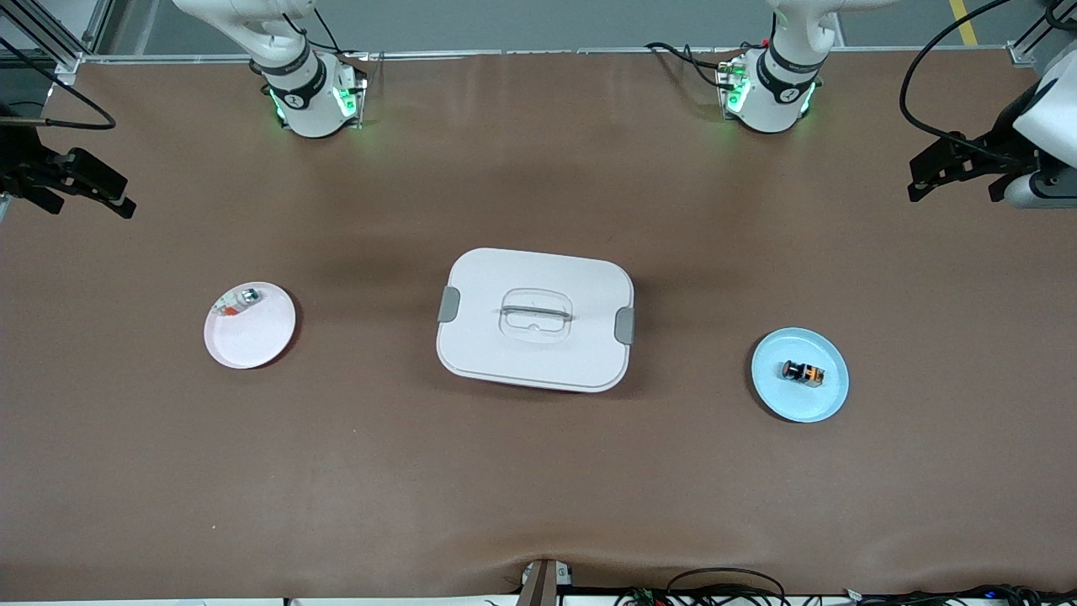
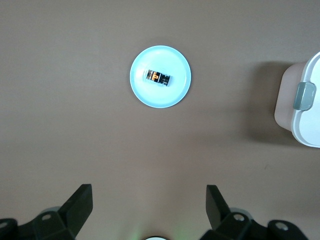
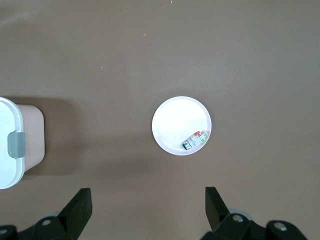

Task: Transfer orange switch to right arm and place
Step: 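Reach the left gripper down to the orange switch on the blue plate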

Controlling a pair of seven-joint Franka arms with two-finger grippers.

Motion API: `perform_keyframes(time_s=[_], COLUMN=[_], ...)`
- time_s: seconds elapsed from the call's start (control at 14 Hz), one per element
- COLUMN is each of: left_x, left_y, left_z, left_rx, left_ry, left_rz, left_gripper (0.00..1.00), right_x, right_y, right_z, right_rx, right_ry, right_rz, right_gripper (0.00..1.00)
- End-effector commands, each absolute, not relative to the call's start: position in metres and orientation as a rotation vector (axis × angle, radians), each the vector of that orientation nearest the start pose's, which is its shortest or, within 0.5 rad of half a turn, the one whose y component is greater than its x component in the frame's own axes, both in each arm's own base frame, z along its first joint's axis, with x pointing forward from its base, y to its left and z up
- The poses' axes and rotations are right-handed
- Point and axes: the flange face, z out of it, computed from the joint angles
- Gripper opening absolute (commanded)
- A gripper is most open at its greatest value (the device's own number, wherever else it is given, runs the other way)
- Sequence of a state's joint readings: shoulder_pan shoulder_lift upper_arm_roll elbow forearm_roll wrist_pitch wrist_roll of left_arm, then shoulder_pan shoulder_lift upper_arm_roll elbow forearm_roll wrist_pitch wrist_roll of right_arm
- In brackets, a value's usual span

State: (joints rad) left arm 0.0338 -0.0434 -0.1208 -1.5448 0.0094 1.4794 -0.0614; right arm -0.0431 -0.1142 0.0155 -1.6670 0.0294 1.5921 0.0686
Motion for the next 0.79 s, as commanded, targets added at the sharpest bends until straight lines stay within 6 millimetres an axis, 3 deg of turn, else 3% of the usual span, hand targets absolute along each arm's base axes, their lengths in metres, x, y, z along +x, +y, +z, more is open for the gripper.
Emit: perform_keyframes(time_s=[0.0, 0.29, 0.71], left_x=[0.531, 0.533, 0.565], left_y=[-0.049, -0.050, -0.046], left_z=[0.658, 0.656, 0.610], left_rx=[-3.128, -3.129, -3.147], left_ry=[0.032, 0.032, 0.032], left_rz=[0.032, 0.035, 0.095], left_gripper=[1.00, 1.00, 1.00], right_x=[0.518, 0.517, 0.517], right_y=[-0.012, -0.012, -0.011], right_z=[0.644, 0.642, 0.642], right_rx=[-3.094, -3.099, -3.099], right_ry=[0.165, 0.130, 0.127], right_rz=[-0.023, -0.011, -0.011], right_gripper=[1.00, 1.00, 1.00])
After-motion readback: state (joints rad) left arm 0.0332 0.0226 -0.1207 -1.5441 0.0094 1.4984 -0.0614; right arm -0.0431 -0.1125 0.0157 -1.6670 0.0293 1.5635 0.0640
